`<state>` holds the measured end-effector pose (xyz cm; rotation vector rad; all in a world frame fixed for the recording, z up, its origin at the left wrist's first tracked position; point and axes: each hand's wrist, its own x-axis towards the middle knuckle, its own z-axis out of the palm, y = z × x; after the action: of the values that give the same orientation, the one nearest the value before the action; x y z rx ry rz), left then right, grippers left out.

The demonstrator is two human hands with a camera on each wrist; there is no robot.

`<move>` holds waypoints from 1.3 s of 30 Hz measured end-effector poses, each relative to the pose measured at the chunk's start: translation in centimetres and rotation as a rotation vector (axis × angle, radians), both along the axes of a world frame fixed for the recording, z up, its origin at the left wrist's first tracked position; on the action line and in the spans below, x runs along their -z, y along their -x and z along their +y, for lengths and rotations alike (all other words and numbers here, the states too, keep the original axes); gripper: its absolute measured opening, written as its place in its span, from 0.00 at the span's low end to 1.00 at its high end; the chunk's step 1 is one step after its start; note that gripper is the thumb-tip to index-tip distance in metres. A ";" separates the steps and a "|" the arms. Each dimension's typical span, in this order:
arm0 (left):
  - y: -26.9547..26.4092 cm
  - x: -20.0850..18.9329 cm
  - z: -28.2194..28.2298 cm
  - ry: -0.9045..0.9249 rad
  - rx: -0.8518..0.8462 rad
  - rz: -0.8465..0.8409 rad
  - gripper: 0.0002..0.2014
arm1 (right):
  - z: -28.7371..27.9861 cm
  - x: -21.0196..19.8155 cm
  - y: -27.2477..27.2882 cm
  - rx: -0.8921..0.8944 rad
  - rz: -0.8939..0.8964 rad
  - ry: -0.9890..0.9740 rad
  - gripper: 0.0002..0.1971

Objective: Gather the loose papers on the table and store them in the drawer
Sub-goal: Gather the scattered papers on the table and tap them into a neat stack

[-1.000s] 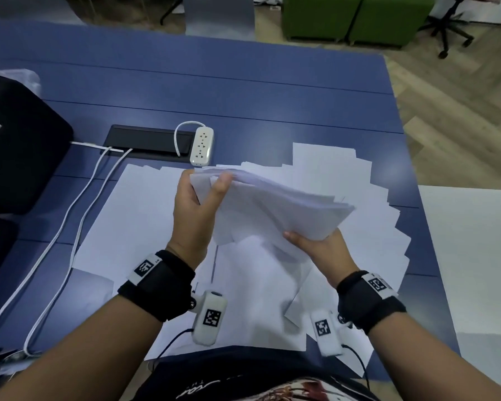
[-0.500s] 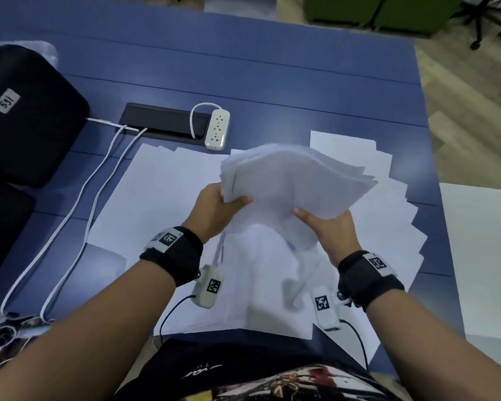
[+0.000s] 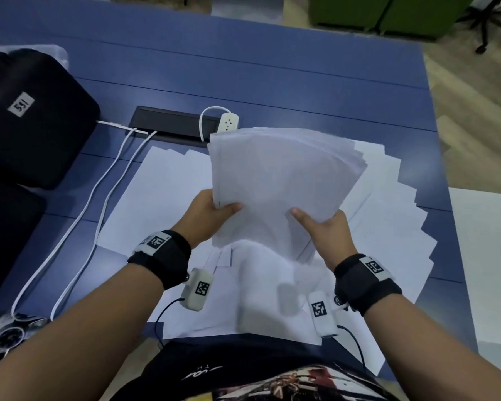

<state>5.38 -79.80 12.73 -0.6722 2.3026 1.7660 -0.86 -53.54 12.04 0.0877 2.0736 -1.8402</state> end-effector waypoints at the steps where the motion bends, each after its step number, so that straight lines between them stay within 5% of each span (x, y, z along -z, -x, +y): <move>1: 0.0 -0.5 -0.2 -0.013 0.018 0.013 0.11 | 0.1 -0.5 0.2 0.010 0.024 0.016 0.12; 9: -0.1 -3.6 2.7 -0.337 -0.202 0.316 0.38 | 1.2 0.3 -0.2 -0.081 0.073 -0.058 0.27; 15: 1.0 -6.5 5.5 -0.261 -0.410 0.467 0.20 | 3.3 1.2 -0.6 -0.082 0.057 -0.140 0.23; 18: 2.2 -7.0 6.2 -0.193 -0.469 0.472 0.18 | 3.8 1.3 -0.9 -0.100 0.040 -0.147 0.11; 22: 2.9 -7.3 6.2 -0.289 -0.511 0.516 0.15 | 4.5 1.7 -1.2 -0.037 0.054 -0.136 0.12; 25: 3.0 -6.9 6.0 -0.292 -0.353 0.406 0.20 | 4.0 1.5 -1.1 -0.068 -0.017 -0.114 0.21; 29: 2.9 -6.8 5.5 -0.374 -0.168 0.302 0.28 | 3.2 0.7 -0.3 -0.112 0.012 -0.166 0.13; 34: 2.2 -3.1 4.0 -0.075 0.100 0.205 0.31 | 2.9 0.1 0.9 -0.044 -0.021 -0.166 0.03; 39: 2.0 -0.8 3.8 0.025 0.100 0.095 0.20 | 3.5 -1.3 1.8 0.001 -0.082 0.028 0.05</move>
<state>3.38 -76.03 13.53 -0.4771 2.3783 1.7632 -2.71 -50.03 13.37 0.1544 1.9930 -1.8343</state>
